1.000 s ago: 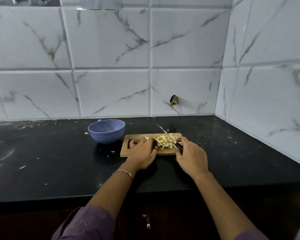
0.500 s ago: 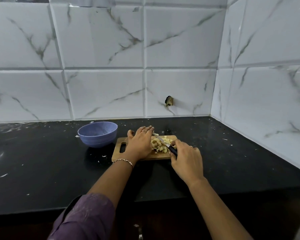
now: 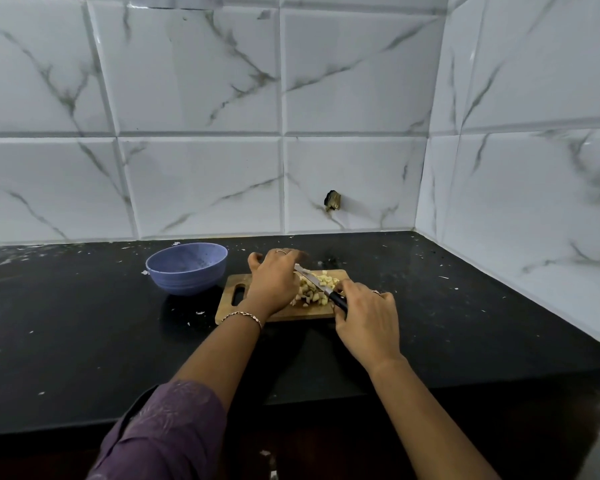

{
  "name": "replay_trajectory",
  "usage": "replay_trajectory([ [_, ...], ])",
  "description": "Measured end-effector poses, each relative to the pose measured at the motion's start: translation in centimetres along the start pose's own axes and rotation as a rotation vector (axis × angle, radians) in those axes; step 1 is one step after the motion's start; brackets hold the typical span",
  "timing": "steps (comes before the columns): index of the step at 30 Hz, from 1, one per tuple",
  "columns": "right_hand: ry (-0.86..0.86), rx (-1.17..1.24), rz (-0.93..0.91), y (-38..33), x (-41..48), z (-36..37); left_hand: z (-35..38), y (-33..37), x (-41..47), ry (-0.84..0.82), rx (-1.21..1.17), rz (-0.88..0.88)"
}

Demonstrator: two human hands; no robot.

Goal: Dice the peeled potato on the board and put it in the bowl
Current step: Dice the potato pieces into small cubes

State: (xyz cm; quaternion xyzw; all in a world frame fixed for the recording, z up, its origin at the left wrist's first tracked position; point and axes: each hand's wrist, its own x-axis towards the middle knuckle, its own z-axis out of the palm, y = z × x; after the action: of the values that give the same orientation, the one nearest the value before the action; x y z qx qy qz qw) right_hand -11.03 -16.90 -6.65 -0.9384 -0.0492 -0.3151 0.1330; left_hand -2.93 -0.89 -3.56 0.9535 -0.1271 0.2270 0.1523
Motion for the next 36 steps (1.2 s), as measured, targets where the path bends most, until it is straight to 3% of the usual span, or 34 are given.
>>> replay_trajectory([
  [3, 0.002, 0.0, 0.008, -0.1, 0.0, 0.0, -0.2, -0.4, -0.2, 0.012, 0.11, 0.023],
  [9, -0.012, -0.023, -0.005, -0.1, -0.1, -0.1, 0.0, -0.2, -0.2, -0.166, 0.156, 0.06],
  [16, -0.007, -0.017, -0.005, -0.1, 0.0, -0.1, 0.0, 0.1, -0.1, -0.184, 0.073, -0.065],
  [24, -0.005, -0.029, -0.01, -0.1, 0.0, -0.1, -0.6, 0.9, -0.4, -0.324, -0.157, -0.023],
  [31, -0.007, -0.03, -0.005, -0.1, 0.0, 0.1, -1.3, 1.2, -0.9, -0.182, -0.173, 0.099],
  [36, 0.006, -0.025, -0.006, -0.1, -0.1, 0.1, -1.5, 0.9, -0.9, -0.213, -0.122, 0.138],
])
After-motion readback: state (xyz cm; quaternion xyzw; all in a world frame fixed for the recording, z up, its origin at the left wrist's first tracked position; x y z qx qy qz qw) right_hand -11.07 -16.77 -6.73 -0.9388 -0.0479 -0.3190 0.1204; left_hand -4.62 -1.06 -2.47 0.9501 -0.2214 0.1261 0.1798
